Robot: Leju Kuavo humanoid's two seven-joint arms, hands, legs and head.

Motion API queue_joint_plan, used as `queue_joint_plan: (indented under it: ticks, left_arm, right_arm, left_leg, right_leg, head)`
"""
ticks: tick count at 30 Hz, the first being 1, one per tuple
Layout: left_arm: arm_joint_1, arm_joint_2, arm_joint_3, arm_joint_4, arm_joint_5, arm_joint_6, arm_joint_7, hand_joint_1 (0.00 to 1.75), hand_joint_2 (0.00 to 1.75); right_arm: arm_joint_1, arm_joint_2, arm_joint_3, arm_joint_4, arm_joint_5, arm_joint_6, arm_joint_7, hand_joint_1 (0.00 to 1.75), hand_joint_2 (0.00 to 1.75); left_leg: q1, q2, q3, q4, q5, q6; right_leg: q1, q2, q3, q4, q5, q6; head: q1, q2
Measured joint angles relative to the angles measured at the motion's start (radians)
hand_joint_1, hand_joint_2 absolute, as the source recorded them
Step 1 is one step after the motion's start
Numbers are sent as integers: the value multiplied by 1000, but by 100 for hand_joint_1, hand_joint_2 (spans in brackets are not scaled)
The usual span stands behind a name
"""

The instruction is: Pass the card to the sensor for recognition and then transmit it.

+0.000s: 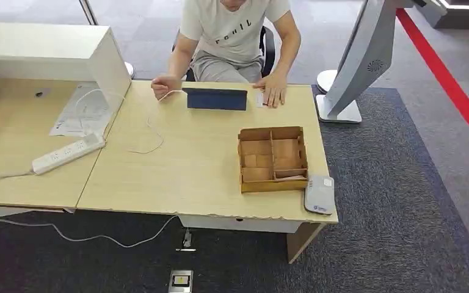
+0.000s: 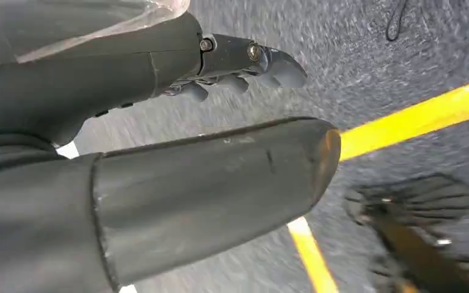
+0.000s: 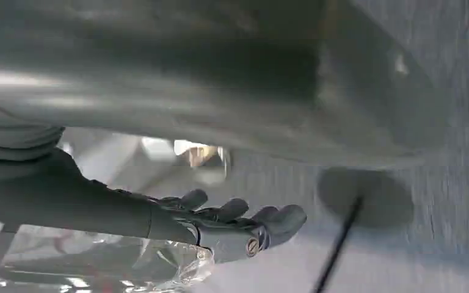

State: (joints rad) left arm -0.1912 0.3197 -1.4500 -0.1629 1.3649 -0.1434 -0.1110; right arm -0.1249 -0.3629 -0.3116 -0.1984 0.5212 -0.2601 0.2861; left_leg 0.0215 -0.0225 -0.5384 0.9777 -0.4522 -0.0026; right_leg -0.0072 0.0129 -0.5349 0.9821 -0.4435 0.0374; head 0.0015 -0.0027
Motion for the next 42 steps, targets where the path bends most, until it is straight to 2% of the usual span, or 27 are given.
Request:
queue_joint_plan:
  ticks: [4,7,14,18,22,23,29,35,42]
  left_arm:
    - [1,-1,45,0,24,-2,22,0,0]
    - [4,-2,79,0,49,3,44,0,0]
    - [6,-7,127,0,59,-13,41,0,0]
    - [9,-11,141,0,59,-27,74,0,0]
    - [12,-16,161,0,92,-53,167,0,0]
    - [14,-19,165,0,89,-52,174,0,0]
    - [16,-35,176,0,44,-1,134,0,0]
    - [15,-37,176,0,6,-13,97,0,0]
    - [15,-43,176,0,5,-39,79,0,0]
  right_arm:
    - [2,88,-85,7,-64,4,-28,0,0]
    - [3,126,-135,12,-63,24,-41,0,0]
    - [4,160,-194,16,-38,28,-52,0,0]
    - [4,171,-212,19,-28,28,-50,0,0]
    - [4,176,-226,20,-24,26,-54,0,0]
    - [4,178,-226,20,-19,29,-58,0,0]
    - [4,181,-229,21,-3,30,-63,0,0]
    - [4,185,-234,22,8,32,-64,0,0]
    - [4,195,-242,25,-1,10,-12,0,0]
  left_leg:
    - [0,0,0,0,0,0]
    - [-1,0,0,0,0,0]
    - [-3,0,0,0,0,0]
    - [-3,0,0,0,0,0]
    - [-3,0,1,0,0,0]
    - [-3,1,1,0,0,0]
    - [-3,1,1,0,0,0]
    - [-3,1,1,0,0,0]
    - [-3,1,1,0,0,0]
  right_leg:
    - [0,0,0,0,0,0]
    - [-1,0,0,0,0,0]
    - [-3,0,0,0,0,0]
    - [-3,0,0,0,0,0]
    - [-3,0,0,0,0,0]
    - [-3,0,0,0,0,0]
    - [-3,0,0,0,0,0]
    - [-3,0,0,0,0,0]
    - [-3,0,0,0,0,0]
  head:
    - [0,0]
    - [0,0]
    - [0,0]
    - [0,0]
    - [0,0]
    - [0,0]
    - [0,0]
    - [0,0]
    - [0,0]
